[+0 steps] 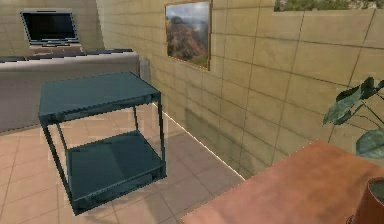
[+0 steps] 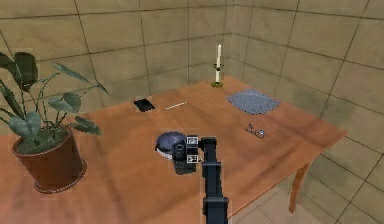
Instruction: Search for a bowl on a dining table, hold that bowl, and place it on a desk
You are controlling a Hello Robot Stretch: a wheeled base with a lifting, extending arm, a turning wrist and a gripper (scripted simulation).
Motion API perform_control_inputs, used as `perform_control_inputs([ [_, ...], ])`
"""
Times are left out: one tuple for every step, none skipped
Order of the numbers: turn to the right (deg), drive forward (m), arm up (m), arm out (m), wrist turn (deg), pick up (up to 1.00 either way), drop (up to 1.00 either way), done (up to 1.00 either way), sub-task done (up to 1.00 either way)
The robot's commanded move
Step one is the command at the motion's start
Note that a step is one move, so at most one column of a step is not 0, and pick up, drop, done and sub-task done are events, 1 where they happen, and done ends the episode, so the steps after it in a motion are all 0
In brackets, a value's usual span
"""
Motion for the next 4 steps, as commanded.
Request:
perform_control_inputs([
  [0.0,0.0,0.1,0.0,0.0,0.0,0.0,0.0,0.0],
  [0.0,0.0,0.14,0.0,0.0,0.0,0.0,0.0,0.0],
  [0.0,0.0,0.0,0.0,-45.0,0.0,0.0,0.0,0.0],
  [0.0,0.0,0.0,0.0,-45.0,0.0,0.0,0.0,0.0],
])
